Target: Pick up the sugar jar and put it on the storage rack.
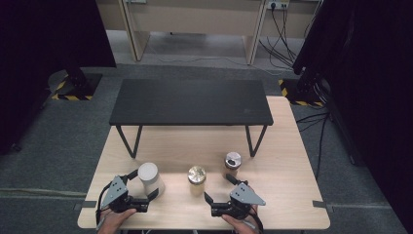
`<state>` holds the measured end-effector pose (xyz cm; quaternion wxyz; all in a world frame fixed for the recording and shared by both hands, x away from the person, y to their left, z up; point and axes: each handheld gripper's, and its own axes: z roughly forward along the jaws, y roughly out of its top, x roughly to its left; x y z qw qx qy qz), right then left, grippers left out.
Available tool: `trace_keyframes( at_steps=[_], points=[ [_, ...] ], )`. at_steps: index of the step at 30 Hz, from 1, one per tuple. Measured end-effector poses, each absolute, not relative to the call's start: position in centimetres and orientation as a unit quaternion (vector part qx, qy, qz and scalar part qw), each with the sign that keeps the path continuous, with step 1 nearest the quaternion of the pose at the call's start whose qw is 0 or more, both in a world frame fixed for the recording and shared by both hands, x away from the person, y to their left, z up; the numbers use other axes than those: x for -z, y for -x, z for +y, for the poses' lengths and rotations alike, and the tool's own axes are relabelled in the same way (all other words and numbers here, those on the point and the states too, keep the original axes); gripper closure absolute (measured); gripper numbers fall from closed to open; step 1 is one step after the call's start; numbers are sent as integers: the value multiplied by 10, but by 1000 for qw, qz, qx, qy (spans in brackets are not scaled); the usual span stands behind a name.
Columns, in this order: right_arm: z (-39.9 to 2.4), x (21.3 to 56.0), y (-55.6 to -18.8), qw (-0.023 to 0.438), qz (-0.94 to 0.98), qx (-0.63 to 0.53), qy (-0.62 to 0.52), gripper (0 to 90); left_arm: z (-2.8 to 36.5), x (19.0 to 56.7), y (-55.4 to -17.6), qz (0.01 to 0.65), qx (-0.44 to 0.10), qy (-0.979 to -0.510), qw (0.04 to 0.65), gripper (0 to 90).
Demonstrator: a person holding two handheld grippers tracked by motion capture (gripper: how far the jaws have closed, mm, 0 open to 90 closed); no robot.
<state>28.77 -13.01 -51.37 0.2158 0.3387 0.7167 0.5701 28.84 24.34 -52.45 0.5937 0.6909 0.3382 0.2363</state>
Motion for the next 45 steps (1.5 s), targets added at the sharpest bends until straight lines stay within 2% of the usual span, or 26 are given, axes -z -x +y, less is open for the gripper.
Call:
trace_keyframes(
  at_steps=[32, 45],
  points=[
    [-128, 516, -289, 210, 717, -570, -342, 8, 239, 523, -289, 339, -240, -691, 592, 11],
    [-128, 517, -289, 207, 715, -572, -344, 8, 235, 521, -294, 340, -242, -687, 595, 52]
  ],
)
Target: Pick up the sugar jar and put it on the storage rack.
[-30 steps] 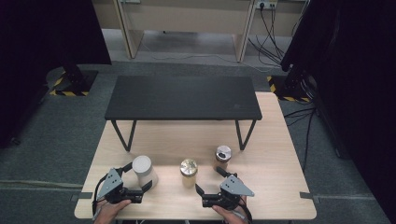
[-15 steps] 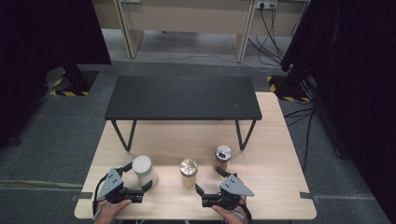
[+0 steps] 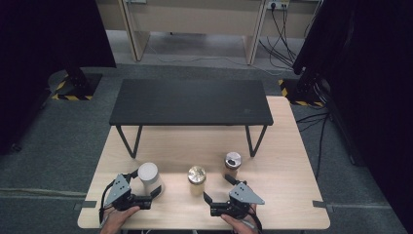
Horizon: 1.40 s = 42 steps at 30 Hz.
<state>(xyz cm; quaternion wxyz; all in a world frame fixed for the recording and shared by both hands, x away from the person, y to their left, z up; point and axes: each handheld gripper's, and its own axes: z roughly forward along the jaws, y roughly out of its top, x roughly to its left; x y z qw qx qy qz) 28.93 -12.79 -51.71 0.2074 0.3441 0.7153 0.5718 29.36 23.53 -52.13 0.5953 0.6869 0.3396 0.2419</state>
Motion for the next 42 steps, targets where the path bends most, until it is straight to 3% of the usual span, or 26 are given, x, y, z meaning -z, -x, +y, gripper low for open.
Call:
trace_keyframes(
  at_steps=[12, 18, 42],
  points=[
    [-128, 518, -290, 206, 715, -572, -345, 8, 235, 519, -298, 335, -243, -688, 596, 206],
    [-127, 518, -290, 205, 716, -571, -345, 8, 236, 517, -299, 323, -245, -692, 597, 335],
    [-127, 519, -291, 205, 716, -571, -346, 8, 239, 502, -296, 337, -243, -681, 603, 353]
  ],
)
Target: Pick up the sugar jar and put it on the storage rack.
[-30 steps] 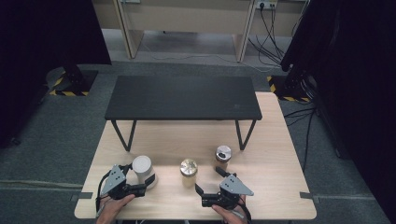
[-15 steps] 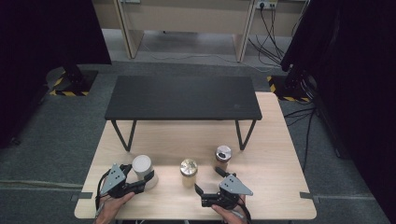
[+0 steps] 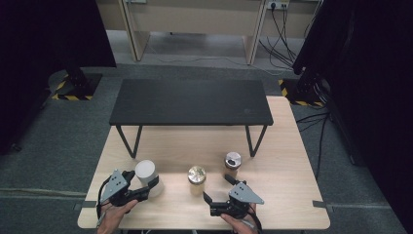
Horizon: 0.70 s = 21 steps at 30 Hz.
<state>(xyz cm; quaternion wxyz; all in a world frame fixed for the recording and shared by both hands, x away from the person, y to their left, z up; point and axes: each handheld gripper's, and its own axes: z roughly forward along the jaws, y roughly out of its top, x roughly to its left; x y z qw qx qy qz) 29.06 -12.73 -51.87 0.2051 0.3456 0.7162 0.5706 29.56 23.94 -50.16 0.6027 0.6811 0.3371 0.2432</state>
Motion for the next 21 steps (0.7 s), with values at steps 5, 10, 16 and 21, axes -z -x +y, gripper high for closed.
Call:
trace_keyframes(
  at_steps=[5, 10, 16, 21],
  points=[
    [-127, 519, -291, 205, 716, -570, -346, 8, 240, 498, -295, 339, -241, -681, 603, 353],
    [-127, 519, -291, 206, 716, -571, -346, 8, 241, 498, -295, 346, -232, -680, 604, 353],
    [-128, 518, -290, 206, 715, -571, -346, 8, 241, 497, -295, 346, -233, -681, 602, 353],
    [-128, 518, -291, 204, 715, -571, -347, 8, 240, 495, -294, 347, -233, -682, 601, 353]
  ],
)
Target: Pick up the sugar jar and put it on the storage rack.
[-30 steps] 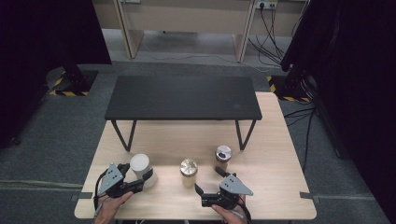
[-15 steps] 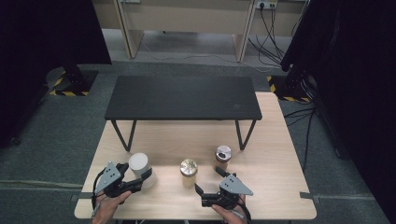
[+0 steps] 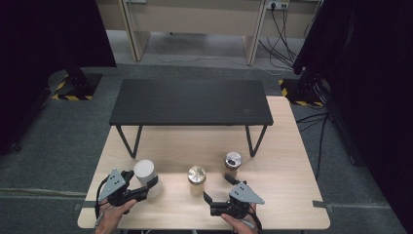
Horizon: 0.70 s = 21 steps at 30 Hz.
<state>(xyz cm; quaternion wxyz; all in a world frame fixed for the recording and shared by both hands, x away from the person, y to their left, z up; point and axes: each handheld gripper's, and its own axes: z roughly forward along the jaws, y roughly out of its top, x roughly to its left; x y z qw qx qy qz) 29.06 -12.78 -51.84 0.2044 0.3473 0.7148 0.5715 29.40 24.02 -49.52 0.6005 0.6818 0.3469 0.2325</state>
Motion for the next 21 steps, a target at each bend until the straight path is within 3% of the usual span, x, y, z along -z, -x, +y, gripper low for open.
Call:
trace_keyframes(
  at_steps=[21],
  points=[
    [-128, 519, -291, 203, 714, -573, -349, 8, 240, 483, -297, 357, -221, -689, 590, 353]
  ],
)
